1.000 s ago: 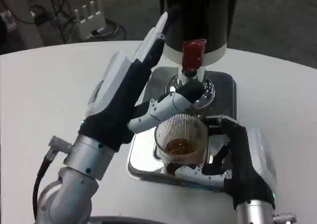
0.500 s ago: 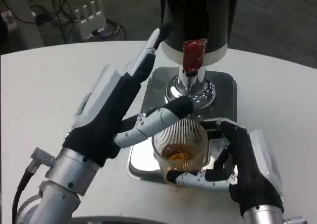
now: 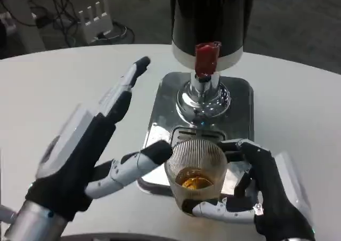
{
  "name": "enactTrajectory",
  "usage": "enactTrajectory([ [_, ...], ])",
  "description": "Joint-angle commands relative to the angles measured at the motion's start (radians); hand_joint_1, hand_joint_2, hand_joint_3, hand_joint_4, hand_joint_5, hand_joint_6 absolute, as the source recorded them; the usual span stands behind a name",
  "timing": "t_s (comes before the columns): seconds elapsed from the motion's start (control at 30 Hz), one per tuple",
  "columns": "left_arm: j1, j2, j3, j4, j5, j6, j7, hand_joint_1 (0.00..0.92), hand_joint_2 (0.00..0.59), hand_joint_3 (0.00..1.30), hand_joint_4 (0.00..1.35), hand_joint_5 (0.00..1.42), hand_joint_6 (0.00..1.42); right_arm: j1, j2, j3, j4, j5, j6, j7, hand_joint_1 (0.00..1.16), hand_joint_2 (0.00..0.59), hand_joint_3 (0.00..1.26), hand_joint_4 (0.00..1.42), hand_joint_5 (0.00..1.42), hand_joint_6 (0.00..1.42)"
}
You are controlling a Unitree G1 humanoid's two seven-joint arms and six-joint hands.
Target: Grasp the cup under the faucet to collect the drink, then remove the cup.
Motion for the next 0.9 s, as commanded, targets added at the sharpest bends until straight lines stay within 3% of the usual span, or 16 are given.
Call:
enactTrajectory([
  [0.03, 0.095, 0.017, 0.031, -0.03, 0.036, -0.062, 0.013, 0.0, 0.075, 0.05, 0.0, 0.01, 0.03, 0.013, 0.008, 0.014, -0.053, -0.005, 0.0, 0.017, 0.96, 0.04, 0.93, 1.01, 1.2, 1.4],
  [0.4, 0.225, 0.017, 0.096, -0.004, 0.073, -0.164, 0.036, 0.0, 0.075, 0.06, 0.0, 0.01, 0.03, 0.03, 0.009, 0.026, -0.119, -0.022, 0.035, 0.066, 0.96, 0.039, 0.93, 1.02, 1.2, 1.4],
  [0.9, 0.298, 0.024, 0.113, -0.019, 0.218, -0.254, 0.081, 0.0, 0.074, 0.06, 0.0, 0.0, 0.01, 0.094, -0.011, 0.016, -0.211, -0.015, 0.036, 0.12, 0.95, 0.038, 0.93, 1.02, 1.2, 1.4],
])
